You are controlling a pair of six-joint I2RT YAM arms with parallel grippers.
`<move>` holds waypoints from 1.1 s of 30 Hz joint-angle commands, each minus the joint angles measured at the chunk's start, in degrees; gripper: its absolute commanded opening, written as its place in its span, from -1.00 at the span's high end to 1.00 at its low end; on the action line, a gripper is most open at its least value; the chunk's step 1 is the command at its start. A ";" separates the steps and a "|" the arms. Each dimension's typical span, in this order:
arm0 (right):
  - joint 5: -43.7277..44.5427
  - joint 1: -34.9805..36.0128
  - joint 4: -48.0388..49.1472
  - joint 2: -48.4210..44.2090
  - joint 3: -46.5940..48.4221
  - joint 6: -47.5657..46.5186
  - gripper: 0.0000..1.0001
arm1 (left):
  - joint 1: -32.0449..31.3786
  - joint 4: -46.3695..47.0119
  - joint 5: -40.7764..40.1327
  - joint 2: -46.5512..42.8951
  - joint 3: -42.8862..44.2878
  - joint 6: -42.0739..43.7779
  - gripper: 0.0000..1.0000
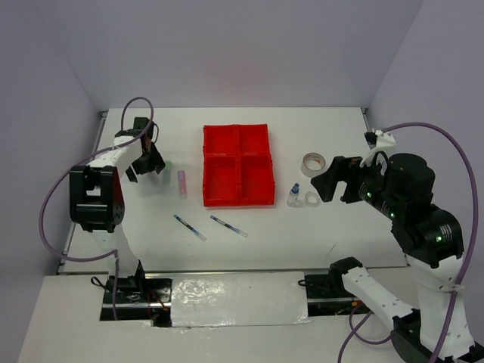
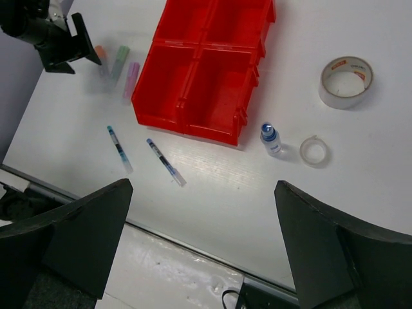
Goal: Sort the stationery into containers
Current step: Pick up the pen from the center of the board.
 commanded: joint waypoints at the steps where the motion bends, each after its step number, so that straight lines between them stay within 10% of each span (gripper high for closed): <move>1: -1.87 0.37 -1.02 -1.67 0.41 -1.12 -0.99 | 1.95 6.03 4.14 1.44 2.38 1.42 -0.76; 13: -0.03 0.37 -2.16 -1.24 -0.38 -1.83 -0.99 | 2.67 7.62 2.30 8.74 1.51 -2.17 -0.47; 20: 0.67 0.37 -1.55 -0.71 -0.55 -1.91 -1.00 | 2.75 12.62 2.56 4.88 -6.57 -2.53 0.32; 23: 1.03 0.28 -1.81 -0.45 -0.12 -2.09 -0.99 | 3.11 12.45 2.12 3.74 -7.46 -2.09 1.00; 33: 3.13 0.28 -2.34 -0.54 1.55 0.89 -0.99 | 3.02 18.24 12.26 -14.27 -2.37 7.12 1.00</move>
